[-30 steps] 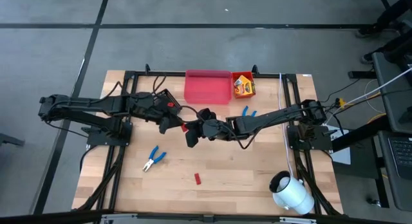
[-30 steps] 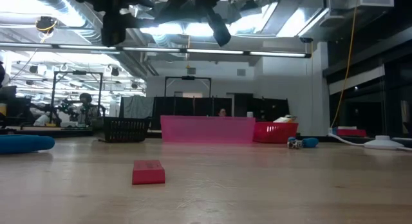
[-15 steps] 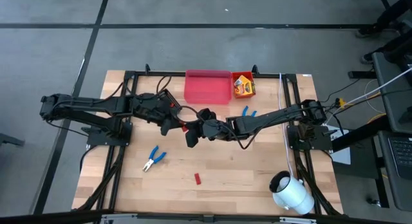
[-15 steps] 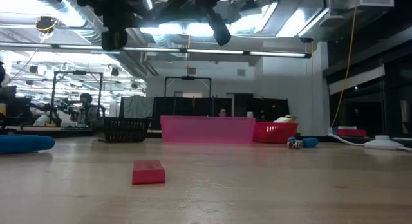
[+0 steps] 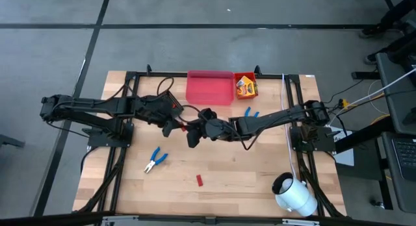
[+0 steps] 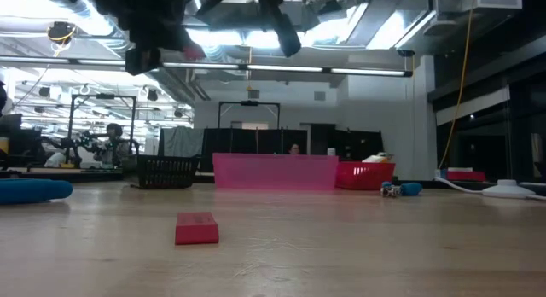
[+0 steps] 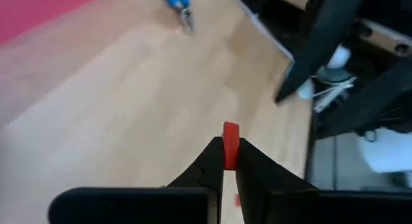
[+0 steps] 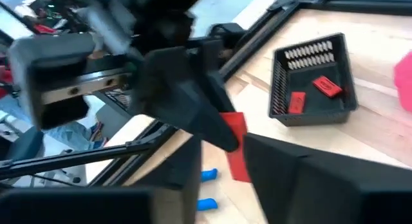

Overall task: Pick & Place School Supplies
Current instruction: Put the red eraser into the black bin

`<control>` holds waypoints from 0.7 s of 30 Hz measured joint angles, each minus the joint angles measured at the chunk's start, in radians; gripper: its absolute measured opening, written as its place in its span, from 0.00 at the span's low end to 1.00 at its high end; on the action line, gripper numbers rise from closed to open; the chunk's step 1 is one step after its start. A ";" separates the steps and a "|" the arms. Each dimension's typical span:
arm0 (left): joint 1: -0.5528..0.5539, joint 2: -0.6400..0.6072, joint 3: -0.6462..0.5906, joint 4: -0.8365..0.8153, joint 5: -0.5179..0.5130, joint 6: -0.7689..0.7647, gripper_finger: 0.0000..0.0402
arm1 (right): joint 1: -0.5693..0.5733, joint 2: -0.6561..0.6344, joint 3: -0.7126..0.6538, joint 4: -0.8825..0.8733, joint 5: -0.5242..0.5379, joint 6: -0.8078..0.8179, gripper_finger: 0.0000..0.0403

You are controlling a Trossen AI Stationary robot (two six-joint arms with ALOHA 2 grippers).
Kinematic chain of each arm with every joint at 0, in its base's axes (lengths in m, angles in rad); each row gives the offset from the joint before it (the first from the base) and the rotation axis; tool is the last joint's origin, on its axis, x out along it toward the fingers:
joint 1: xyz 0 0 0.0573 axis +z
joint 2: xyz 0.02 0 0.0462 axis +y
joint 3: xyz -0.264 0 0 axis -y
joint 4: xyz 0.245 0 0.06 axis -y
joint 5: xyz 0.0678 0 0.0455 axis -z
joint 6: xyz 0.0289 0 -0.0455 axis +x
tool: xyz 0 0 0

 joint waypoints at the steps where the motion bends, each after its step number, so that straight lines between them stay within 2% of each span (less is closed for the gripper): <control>1: -0.001 -0.001 0.000 -0.016 -0.025 0.000 0.04 | -0.003 0.001 0.000 -0.005 -0.004 0.006 0.34; 3: -0.001 -0.001 0.004 -0.070 -0.139 -0.007 0.04 | -0.006 0.000 0.000 -0.026 -0.006 0.027 0.42; 6: 0.003 0.009 0.045 -0.275 -0.413 -0.032 0.04 | -0.005 0.001 0.000 -0.085 -0.007 0.065 0.52; 7: 0.015 0.022 0.052 -0.330 -0.473 -0.047 0.04 | -0.005 0.001 0.000 -0.104 -0.007 0.080 0.54; 8: 0.039 0.034 0.053 -0.366 -0.489 -0.067 0.04 | -0.001 0.001 0.000 -0.119 -0.008 0.089 0.56; 10: 0.114 0.040 0.029 -0.322 -0.411 -0.098 0.04 | 0.003 0.001 0.000 -0.146 -0.012 0.105 0.57; 12: 0.190 0.036 -0.007 -0.173 -0.304 -0.082 0.04 | 0.007 0.001 0.000 -0.159 -0.012 0.108 0.57; 13: 0.226 0.036 -0.019 -0.151 -0.284 -0.065 0.04 | 0.006 0.001 0.000 -0.161 -0.014 0.108 0.56; 16: 0.314 0.064 -0.036 -0.181 -0.310 -0.032 0.04 | 0.006 0.001 0.000 -0.162 -0.031 0.104 0.54; 21: 0.415 0.098 -0.061 -0.179 -0.205 0.036 0.04 | 0.008 -0.003 0.000 -0.181 -0.039 0.086 0.53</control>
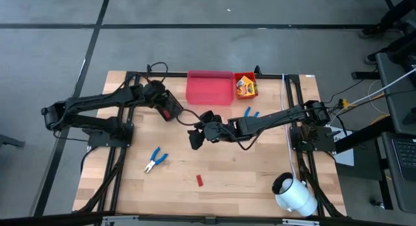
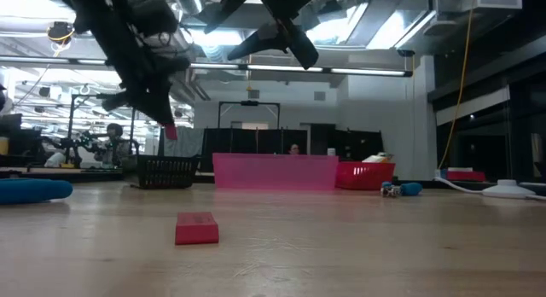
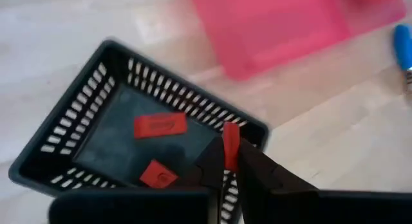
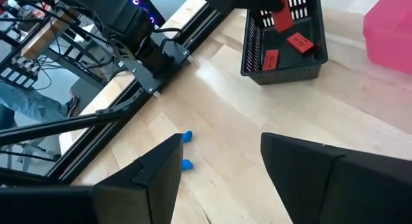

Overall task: Pick & Place School Supplies
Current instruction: Put the red eraser into the black bin

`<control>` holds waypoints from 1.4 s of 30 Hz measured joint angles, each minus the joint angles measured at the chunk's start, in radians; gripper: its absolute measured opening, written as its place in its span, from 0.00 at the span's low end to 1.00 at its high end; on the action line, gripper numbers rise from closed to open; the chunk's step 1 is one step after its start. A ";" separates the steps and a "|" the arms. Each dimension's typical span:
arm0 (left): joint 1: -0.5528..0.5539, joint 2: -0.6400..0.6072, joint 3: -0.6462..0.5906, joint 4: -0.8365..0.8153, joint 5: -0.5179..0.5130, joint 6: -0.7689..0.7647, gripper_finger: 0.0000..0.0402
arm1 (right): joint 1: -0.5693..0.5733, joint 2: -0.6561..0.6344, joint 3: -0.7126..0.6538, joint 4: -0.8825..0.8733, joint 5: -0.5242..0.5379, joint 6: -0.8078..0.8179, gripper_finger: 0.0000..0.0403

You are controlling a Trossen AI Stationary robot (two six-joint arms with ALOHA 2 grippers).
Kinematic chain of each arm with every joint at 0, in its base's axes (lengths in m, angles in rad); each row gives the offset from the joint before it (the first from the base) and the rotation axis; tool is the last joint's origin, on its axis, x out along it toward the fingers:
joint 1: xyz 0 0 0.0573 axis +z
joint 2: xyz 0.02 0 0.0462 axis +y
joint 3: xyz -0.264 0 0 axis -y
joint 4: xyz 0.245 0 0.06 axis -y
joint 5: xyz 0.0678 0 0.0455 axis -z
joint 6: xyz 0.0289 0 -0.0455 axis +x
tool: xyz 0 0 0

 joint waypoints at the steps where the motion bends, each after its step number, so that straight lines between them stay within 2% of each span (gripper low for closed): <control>1: 0.009 0.005 -0.004 -0.011 0.016 0.010 0.04 | 0.000 0.000 0.000 -0.002 -0.003 -0.001 0.53; 4: 0.024 -0.001 -0.003 0.009 0.063 0.051 0.15 | 0.000 0.000 0.000 -0.002 -0.019 -0.001 0.53; 10: 0.025 -0.017 -0.002 0.000 0.042 0.037 0.52 | 0.001 0.000 0.000 -0.009 -0.022 -0.006 0.53; 12: 0.030 -0.017 -0.002 -0.019 0.034 0.031 0.60 | 0.001 0.000 0.000 -0.010 -0.028 -0.009 0.53; 14: 0.032 -0.019 -0.003 -0.019 0.011 0.041 0.63 | 0.000 0.000 0.000 -0.009 -0.035 -0.009 0.53; 15: 0.030 -0.023 -0.003 -0.002 0.021 0.057 0.63 | 0.001 0.000 -0.001 -0.010 -0.035 -0.009 0.53; 17: 0.015 -0.034 -0.002 0.049 0.104 0.124 0.63 | 0.001 0.000 -0.001 -0.021 -0.040 -0.009 0.53; 21: -0.072 -0.076 0.011 -0.010 0.241 0.292 0.57 | 0.007 0.000 -0.001 -0.057 -0.047 -0.004 0.53; 25: -0.201 -0.137 -0.006 0.060 0.496 0.379 0.51 | 0.034 -0.002 -0.001 -0.094 -0.122 -0.001 0.53; 26: -0.238 -0.154 -0.003 0.061 0.499 0.397 0.50 | 0.046 -0.002 -0.001 -0.117 -0.144 0.007 0.53; 28: -0.332 -0.176 0.007 0.005 0.442 0.425 0.47 | 0.071 -0.002 -0.001 -0.165 -0.199 0.039 0.52; 30: -0.418 -0.185 0.012 -0.036 0.391 0.415 0.46 | 0.091 0.002 -0.002 -0.184 -0.308 0.081 0.51; 33: -0.503 -0.233 0.008 0.117 0.337 0.327 0.46 | 0.110 0.030 -0.002 -0.168 -0.524 0.151 0.49; 35: -0.539 -0.267 0.009 0.195 0.271 0.307 0.46 | 0.114 0.057 -0.002 -0.101 -0.623 0.207 0.48; 38: -0.566 -0.300 0.009 0.198 0.185 0.283 0.46 | 0.111 0.097 -0.001 0.008 -0.672 0.291 0.46; 42: -0.590 -0.320 0.008 0.191 0.170 0.241 0.46 | 0.122 0.169 -0.002 0.063 -0.688 0.374 0.43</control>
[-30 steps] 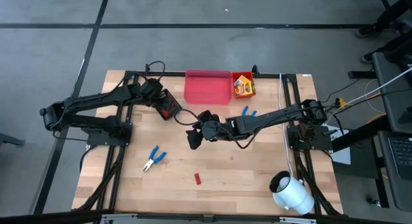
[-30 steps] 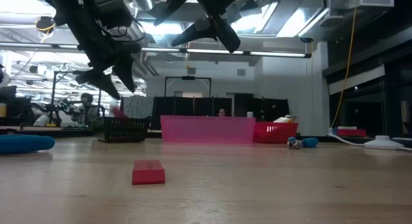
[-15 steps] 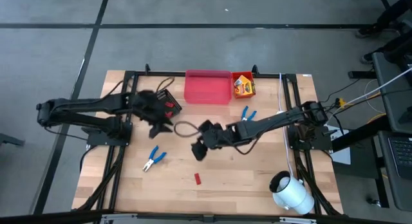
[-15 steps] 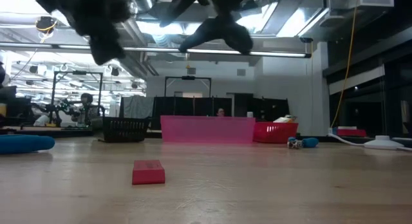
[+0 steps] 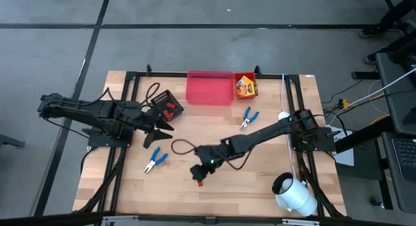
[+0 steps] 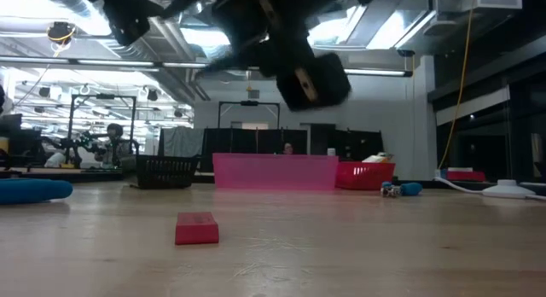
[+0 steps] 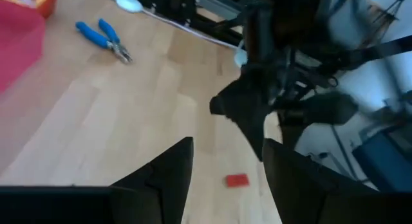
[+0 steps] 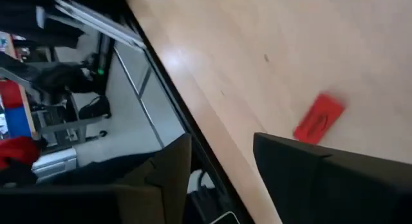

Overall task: Pick & Place School Supplies
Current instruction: Put the red eraser into the black bin

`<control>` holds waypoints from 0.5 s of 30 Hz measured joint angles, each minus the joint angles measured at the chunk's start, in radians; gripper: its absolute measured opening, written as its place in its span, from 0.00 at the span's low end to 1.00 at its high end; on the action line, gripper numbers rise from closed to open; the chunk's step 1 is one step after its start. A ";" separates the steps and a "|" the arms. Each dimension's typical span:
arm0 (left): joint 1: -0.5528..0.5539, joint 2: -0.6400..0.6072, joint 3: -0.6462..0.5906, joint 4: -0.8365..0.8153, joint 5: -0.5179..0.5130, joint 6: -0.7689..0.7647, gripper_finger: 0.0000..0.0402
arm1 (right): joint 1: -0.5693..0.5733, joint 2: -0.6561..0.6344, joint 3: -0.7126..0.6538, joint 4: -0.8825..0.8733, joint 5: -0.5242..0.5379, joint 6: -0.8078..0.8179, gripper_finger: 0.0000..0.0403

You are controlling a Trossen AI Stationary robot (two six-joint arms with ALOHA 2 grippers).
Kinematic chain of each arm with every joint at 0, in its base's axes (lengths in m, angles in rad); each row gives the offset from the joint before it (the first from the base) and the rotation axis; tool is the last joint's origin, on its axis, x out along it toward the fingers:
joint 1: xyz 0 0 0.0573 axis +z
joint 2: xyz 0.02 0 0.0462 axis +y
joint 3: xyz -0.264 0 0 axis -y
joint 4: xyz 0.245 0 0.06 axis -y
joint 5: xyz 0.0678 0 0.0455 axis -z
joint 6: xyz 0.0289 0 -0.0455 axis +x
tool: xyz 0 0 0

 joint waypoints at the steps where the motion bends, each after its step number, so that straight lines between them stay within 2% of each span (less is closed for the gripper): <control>1: -0.010 -0.002 0.000 -0.002 0.000 -0.008 0.46 | 0.005 0.015 0.000 0.008 -0.002 0.019 0.42; 5: -0.063 -0.008 -0.001 0.004 -0.012 -0.014 0.45 | 0.021 0.063 0.000 0.013 0.001 0.071 0.42; 15: -0.158 -0.051 -0.001 0.043 -0.077 -0.014 0.46 | 0.028 0.107 0.000 0.010 0.097 0.116 0.42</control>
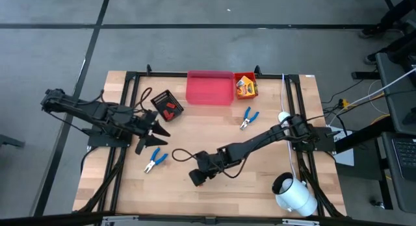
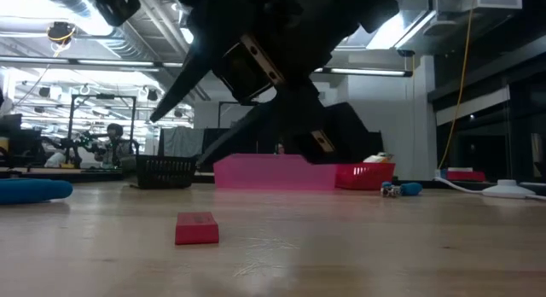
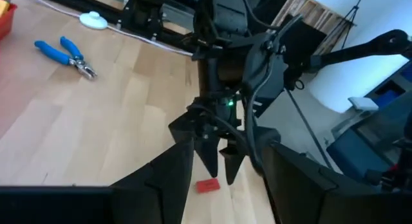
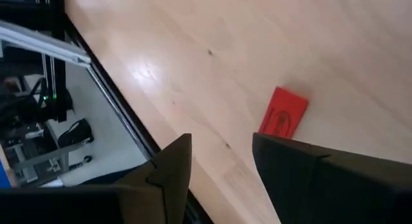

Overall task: Pick & Place School Supplies
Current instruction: Put the red eraser into the black bin

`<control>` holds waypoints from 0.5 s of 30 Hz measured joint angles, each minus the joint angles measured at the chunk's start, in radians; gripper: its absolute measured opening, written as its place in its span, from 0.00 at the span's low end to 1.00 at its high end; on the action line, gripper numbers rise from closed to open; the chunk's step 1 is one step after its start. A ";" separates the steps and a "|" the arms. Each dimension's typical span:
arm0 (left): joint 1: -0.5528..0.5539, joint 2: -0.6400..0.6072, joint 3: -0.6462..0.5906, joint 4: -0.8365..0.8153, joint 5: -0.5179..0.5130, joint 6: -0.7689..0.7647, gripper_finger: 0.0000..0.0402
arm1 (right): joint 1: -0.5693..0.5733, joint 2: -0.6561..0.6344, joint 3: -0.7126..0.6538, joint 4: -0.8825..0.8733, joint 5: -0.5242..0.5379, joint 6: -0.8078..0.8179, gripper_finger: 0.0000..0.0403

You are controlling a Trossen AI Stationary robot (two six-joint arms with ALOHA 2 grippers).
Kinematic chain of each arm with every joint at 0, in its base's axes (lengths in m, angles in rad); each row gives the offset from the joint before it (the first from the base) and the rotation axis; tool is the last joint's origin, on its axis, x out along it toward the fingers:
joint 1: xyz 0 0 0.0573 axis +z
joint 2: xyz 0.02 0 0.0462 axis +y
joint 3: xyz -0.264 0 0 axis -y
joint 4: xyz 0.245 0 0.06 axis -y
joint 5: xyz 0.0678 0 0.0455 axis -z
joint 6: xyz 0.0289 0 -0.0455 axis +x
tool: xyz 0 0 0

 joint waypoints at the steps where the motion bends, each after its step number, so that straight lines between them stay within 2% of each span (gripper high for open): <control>1: -0.003 -0.005 0.000 -0.001 -0.004 0.000 0.46 | -0.001 0.001 0.000 0.000 0.004 0.001 0.42; 15: -0.009 -0.061 0.000 -0.003 -0.044 0.010 0.46 | -0.001 0.049 0.001 0.001 -0.031 -0.003 0.42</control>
